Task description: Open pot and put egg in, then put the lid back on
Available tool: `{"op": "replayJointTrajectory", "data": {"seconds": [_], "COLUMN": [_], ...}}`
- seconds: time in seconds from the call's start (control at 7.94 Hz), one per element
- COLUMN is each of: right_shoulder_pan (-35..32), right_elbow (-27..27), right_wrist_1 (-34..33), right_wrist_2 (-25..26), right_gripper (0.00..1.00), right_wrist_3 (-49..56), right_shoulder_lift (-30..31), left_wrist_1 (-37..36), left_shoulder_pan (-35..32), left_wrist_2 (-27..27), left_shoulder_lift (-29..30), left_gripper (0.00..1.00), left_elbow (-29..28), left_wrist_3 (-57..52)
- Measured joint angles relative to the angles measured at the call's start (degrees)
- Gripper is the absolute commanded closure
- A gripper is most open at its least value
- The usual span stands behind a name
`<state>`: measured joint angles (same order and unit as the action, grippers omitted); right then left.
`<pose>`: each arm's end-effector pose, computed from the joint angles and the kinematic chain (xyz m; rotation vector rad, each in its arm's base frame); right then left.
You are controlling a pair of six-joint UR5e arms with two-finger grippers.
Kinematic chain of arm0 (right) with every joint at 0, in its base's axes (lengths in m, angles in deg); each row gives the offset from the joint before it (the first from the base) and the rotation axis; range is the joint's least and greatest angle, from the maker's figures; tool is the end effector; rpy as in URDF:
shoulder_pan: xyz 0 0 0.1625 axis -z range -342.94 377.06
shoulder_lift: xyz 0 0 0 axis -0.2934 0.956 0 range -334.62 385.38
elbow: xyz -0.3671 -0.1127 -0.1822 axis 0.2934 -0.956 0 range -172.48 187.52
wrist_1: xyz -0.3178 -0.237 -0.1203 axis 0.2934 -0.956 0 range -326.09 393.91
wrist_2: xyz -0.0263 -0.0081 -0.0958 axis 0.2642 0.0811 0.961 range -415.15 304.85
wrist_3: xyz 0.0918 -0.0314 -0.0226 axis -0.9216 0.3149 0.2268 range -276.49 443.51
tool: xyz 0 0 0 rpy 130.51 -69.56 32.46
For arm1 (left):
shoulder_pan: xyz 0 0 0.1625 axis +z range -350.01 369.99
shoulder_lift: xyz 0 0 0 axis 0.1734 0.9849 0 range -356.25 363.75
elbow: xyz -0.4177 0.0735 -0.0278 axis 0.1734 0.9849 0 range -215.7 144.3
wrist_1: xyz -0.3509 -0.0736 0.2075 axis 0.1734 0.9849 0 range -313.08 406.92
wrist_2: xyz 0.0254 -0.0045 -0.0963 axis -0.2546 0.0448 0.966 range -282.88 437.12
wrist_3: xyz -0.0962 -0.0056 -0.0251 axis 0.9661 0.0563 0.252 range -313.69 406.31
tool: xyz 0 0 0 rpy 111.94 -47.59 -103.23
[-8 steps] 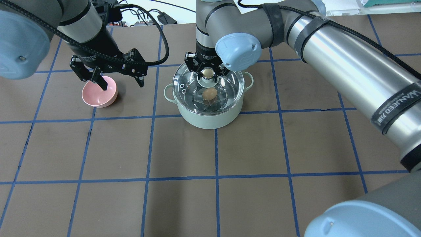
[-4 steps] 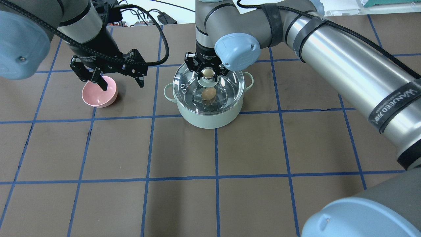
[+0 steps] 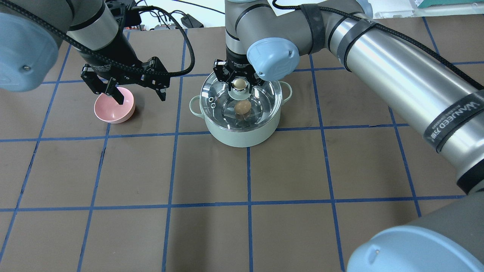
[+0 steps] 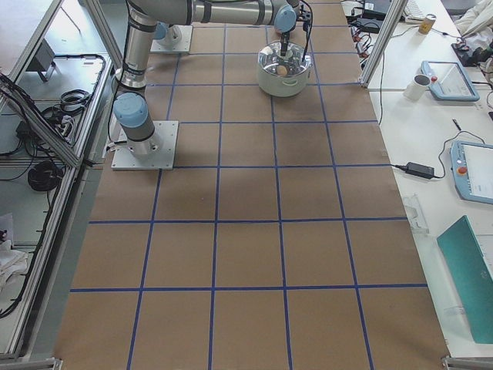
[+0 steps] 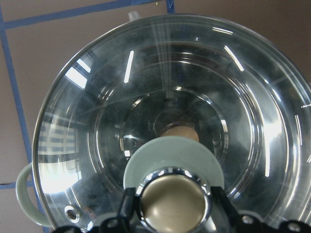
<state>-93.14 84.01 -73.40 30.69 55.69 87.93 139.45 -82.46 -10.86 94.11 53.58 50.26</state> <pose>0.3675 -0.5915 0.3518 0.1995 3.0446 -0.0369 -0.1577 -0.4845 0.4869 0.0418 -3.1076 -0.0616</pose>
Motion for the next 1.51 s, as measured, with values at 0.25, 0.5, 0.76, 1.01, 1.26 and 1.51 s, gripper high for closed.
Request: {"op": "replayJointTrajectory", "data": {"seconds": [0.25,0.5,0.76,1.01,1.26,1.51], "right_shoulder_pan": [0.0,0.4,2.4,7.9,15.2,21.5], "right_elbow": [0.0,-0.1,0.1,0.7,2.0,4.5], "right_wrist_1": [-0.1,1.3,5.6,10.7,13.9,14.5], "right_wrist_2": [-0.9,-2.0,-0.6,1.4,3.5,8.2], "right_gripper": [0.0,0.0,0.0,0.0,0.0,0.0], "right_wrist_3": [-0.1,-0.4,5.4,16.4,27.0,35.1], "right_shoulder_lift": [0.4,2.5,6.6,10.6,15.1,19.4], "left_wrist_1": [0.0,0.0,0.0,0.0,0.0,0.0], "left_shoulder_pan": [0.0,0.0,0.0,0.0,0.0,0.0], "left_wrist_2": [0.0,0.0,0.0,0.0,0.0,0.0], "left_shoulder_lift": [0.0,0.0,0.0,0.0,0.0,-0.1], "left_gripper": [0.0,0.0,0.0,0.0,0.0,0.0], "left_elbow": [0.0,0.0,0.0,0.0,0.0,0.0], "left_wrist_3": [0.0,0.0,0.0,0.0,0.0,0.0]}}
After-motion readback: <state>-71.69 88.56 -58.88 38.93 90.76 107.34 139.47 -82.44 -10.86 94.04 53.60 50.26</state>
